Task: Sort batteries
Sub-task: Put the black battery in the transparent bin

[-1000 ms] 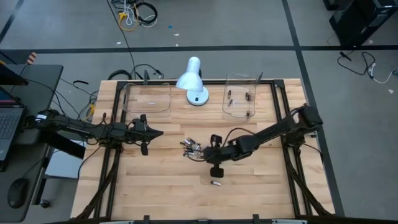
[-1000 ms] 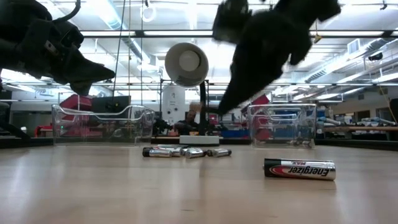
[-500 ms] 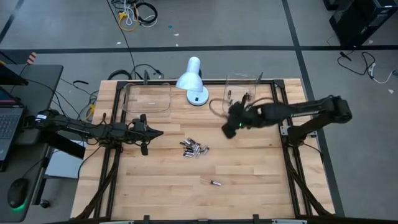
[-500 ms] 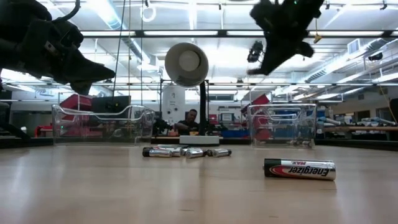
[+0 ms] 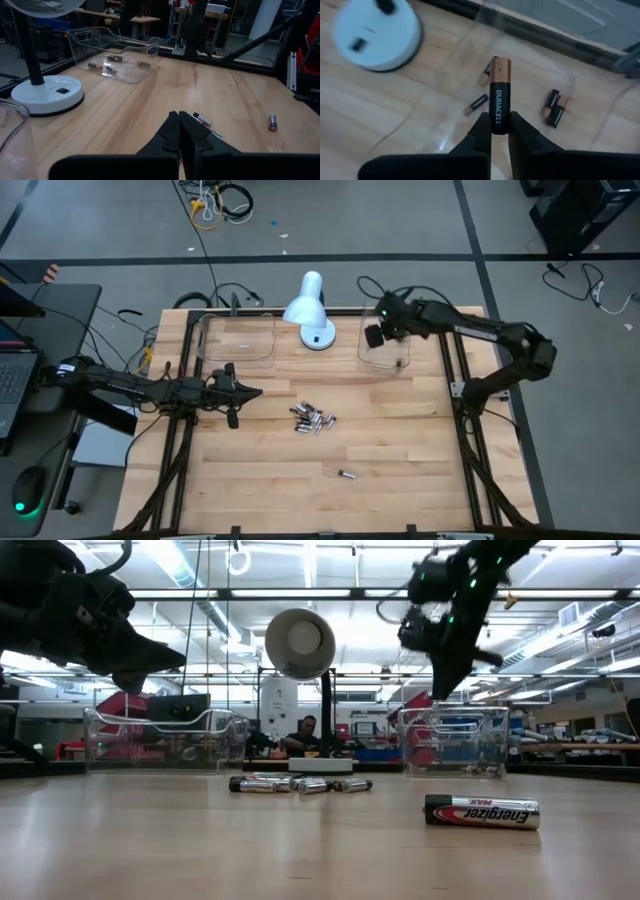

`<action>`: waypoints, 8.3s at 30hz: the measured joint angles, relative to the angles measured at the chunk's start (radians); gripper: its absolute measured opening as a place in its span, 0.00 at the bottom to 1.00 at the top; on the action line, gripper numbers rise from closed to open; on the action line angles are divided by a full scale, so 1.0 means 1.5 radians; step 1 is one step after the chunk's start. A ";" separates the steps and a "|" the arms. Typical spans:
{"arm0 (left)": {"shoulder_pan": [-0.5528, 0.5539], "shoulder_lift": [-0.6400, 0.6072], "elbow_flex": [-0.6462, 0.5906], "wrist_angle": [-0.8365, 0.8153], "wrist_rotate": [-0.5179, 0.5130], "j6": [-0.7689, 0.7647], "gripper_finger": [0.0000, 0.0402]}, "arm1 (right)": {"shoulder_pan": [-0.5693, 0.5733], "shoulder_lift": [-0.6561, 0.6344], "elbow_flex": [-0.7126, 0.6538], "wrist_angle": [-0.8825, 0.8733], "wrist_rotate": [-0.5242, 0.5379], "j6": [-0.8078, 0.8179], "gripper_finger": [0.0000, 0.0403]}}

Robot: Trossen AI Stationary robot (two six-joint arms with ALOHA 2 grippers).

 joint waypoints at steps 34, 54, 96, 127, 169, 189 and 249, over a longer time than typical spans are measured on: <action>0.000 0.000 0.000 -0.005 0.003 -0.013 0.00 | 0.178 -0.011 0.000 0.118 0.021 -0.115 0.20; 0.000 0.000 0.000 -0.005 0.003 0.003 0.00 | 0.479 0.227 0.001 0.661 0.129 -0.322 0.19; 0.000 0.000 0.000 -0.005 -0.004 0.005 0.00 | 0.463 0.407 0.000 0.646 0.163 -0.099 0.26; 0.000 0.000 0.000 -0.008 -0.005 0.007 0.00 | 0.433 0.406 0.000 0.586 0.087 -0.129 0.33; 0.000 0.000 0.000 -0.029 -0.005 0.005 0.00 | 0.412 0.339 -0.001 0.592 0.024 -0.165 0.08; 0.000 0.000 0.000 -0.019 -0.006 0.000 0.00 | 0.329 -0.006 0.000 -0.055 0.202 0.197 0.08; 0.000 0.000 0.000 -0.019 0.052 0.004 0.00 | 0.404 0.089 0.000 0.109 0.266 0.027 0.24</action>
